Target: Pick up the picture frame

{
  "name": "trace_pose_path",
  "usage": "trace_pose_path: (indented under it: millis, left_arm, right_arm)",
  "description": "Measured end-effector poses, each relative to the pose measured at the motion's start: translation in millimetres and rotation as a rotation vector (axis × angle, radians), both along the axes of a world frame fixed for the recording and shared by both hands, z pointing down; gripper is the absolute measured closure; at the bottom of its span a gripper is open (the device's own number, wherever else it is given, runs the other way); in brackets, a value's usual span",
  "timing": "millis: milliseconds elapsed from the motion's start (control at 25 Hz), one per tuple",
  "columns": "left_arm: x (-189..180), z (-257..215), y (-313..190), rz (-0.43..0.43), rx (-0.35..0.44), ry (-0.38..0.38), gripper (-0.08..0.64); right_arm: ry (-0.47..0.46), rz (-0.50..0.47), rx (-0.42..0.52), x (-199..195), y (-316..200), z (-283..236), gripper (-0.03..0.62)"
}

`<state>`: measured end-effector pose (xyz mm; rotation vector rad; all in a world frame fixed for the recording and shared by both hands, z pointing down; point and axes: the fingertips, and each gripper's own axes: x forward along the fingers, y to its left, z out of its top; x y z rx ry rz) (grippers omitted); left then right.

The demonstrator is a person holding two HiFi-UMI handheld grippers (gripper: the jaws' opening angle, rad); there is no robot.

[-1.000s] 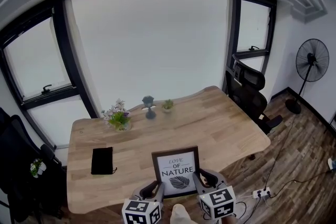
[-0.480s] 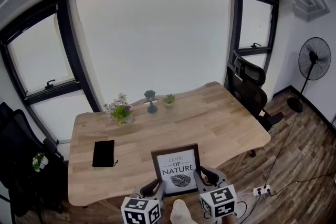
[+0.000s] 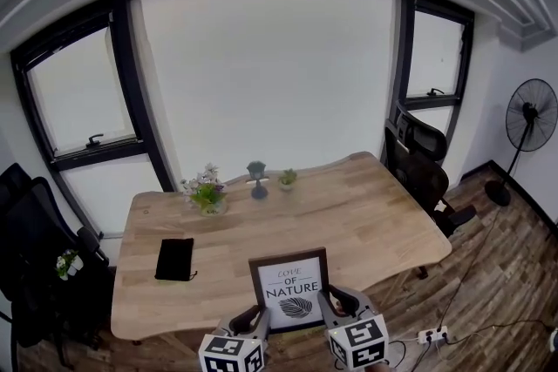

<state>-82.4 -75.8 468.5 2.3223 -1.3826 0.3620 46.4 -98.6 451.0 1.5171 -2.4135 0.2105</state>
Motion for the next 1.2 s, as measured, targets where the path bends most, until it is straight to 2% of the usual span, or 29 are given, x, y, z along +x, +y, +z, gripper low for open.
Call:
trace_pose_path:
  millis: [400,800,1200]
  left_arm:
    - [23,0,-5,-0.077,-0.027,0.009,0.492]
    - [49,7,-1,-0.104,-0.052,-0.004,0.492]
    - [57,9,7,-0.117,-0.078,-0.022,0.492]
  right_arm:
    - [0.01,-0.073,-0.029,19,-10,-6,0.517]
    - [-0.006,-0.092,-0.063,45,-10,5,0.517]
    - [-0.028,-0.095,-0.091,54,-3,10,0.518]
